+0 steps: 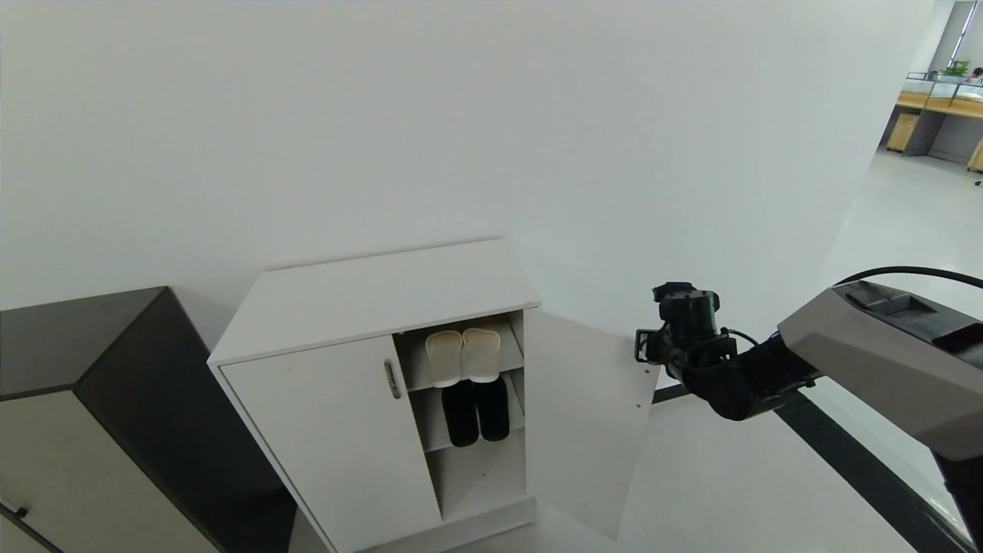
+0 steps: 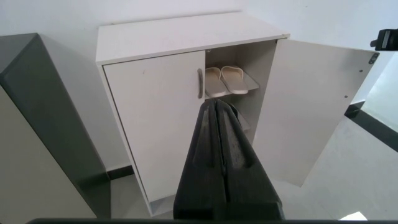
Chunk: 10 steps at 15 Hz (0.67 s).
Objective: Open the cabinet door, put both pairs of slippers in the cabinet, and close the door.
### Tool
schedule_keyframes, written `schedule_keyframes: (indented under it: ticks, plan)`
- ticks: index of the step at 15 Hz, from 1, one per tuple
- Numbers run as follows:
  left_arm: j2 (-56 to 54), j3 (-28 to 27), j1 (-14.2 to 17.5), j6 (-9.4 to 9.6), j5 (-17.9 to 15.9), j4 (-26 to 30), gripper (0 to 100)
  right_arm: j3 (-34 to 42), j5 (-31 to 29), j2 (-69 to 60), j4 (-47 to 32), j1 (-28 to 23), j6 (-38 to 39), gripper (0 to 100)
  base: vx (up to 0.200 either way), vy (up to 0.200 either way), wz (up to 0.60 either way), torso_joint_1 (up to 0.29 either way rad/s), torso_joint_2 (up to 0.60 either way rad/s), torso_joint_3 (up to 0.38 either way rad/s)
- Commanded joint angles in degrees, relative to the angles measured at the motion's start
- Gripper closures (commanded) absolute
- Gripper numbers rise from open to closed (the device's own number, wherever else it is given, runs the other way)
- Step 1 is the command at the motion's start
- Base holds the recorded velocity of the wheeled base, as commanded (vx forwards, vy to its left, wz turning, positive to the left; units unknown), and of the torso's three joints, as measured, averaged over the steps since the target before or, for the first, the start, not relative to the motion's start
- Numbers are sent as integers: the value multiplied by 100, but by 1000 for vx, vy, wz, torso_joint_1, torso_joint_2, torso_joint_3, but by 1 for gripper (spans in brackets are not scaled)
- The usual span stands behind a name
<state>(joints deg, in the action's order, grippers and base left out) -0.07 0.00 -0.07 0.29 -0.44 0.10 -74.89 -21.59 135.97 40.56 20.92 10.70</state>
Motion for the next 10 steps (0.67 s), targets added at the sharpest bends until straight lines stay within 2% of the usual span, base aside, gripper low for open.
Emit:
schedule_keyframes:
  ticks: [1,10]
  plan:
    - [7,0,-1,-3,0,-1,100,9,-3,-1,5,0,2,100,0,0,0,0,0,0]
    - [7,0,-1,-3,0,-1,100,229,-3,-27,-127,141,2,100,0,0,0,0,0,0]
